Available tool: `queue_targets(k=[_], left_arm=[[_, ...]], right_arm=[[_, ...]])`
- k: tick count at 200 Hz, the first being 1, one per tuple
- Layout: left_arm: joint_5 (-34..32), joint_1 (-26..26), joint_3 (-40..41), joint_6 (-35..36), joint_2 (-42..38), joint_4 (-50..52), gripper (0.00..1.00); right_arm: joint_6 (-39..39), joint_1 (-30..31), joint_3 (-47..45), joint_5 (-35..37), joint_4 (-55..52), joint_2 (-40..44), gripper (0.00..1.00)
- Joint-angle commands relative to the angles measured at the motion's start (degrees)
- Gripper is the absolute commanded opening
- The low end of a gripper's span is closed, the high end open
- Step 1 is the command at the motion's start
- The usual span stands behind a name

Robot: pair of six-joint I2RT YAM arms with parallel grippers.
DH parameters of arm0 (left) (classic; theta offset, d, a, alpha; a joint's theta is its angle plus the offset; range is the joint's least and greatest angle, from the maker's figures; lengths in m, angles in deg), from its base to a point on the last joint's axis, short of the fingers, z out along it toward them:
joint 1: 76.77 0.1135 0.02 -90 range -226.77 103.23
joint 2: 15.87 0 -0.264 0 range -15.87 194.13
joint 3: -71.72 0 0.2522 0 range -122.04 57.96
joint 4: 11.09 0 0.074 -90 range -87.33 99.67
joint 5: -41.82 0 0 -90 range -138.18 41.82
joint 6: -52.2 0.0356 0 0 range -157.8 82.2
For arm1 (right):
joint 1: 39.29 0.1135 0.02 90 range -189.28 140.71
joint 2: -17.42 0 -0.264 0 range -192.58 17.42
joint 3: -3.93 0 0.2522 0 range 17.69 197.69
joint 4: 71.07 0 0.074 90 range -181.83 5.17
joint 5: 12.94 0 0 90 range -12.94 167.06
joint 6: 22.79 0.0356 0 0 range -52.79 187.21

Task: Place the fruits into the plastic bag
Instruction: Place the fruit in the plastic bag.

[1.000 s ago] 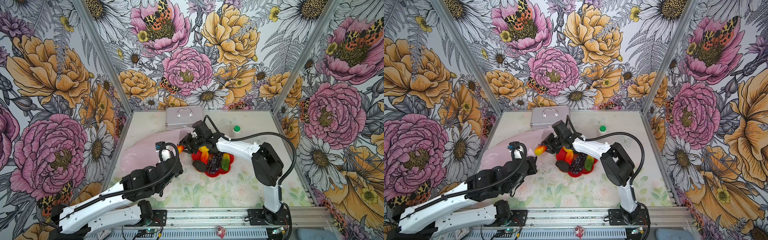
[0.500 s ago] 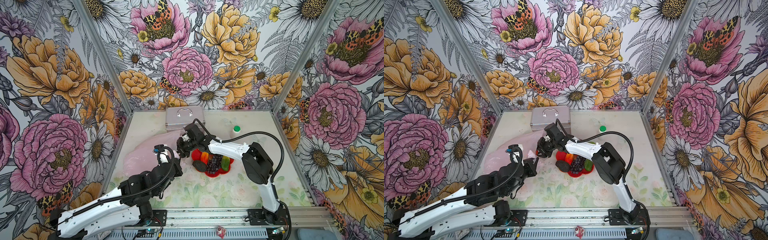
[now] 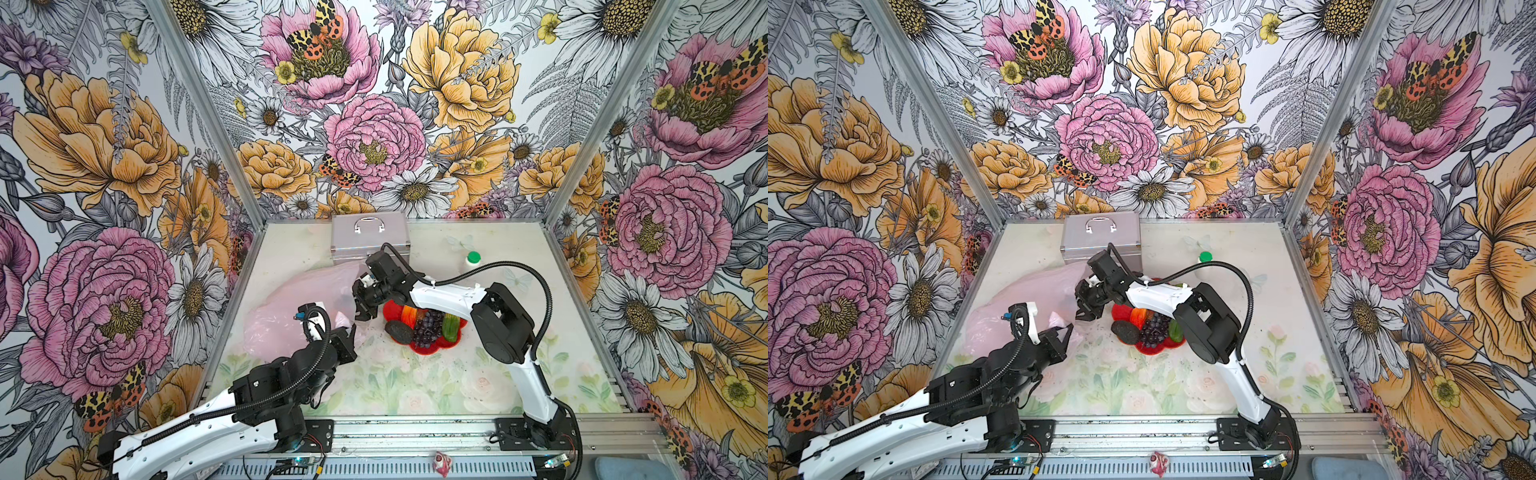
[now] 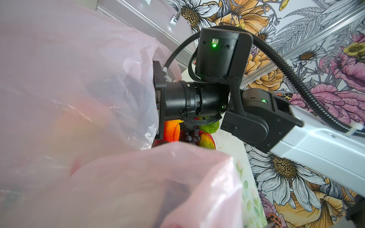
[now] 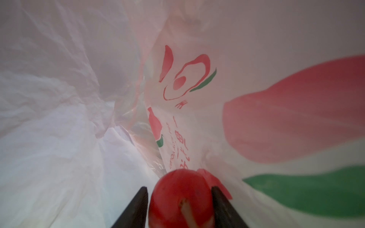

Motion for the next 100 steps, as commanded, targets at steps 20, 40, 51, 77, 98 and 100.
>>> queue_targets(k=[20,40,51,77,98,100], left_arm=[[1.0,0.1,0.8,-1.5,-1.3,-1.3,0.0],[1.0,0.1,0.8,-1.6,-1.4,-1.3,0.0],[0.9,0.1,0.7,-1.4,-1.4,-1.2,0.0],[0.8,0.1,0.7,-1.6,-1.3,-1.0,0.0],[0.8,0.1,0.5,-2.0,-1.4,0.1,0.0],[0.7,0.1,0.5,-2.1,-1.4,0.2,0.0]], right_arm=[[3.3,0.5,1.9,-3.5,11.1,-1.3,0.64],[3.0,0.5,1.3,-3.6,10.9,-0.8,0.66],[2.9,0.5,0.7,-3.7,10.8,-0.4,0.67],[1.2,0.5,0.4,-3.8,9.0,0.4,0.69],[-1.0,0.4,1.2,-4.2,6.7,0.7,0.71],[-1.1,0.4,1.3,-4.2,6.6,0.7,0.71]])
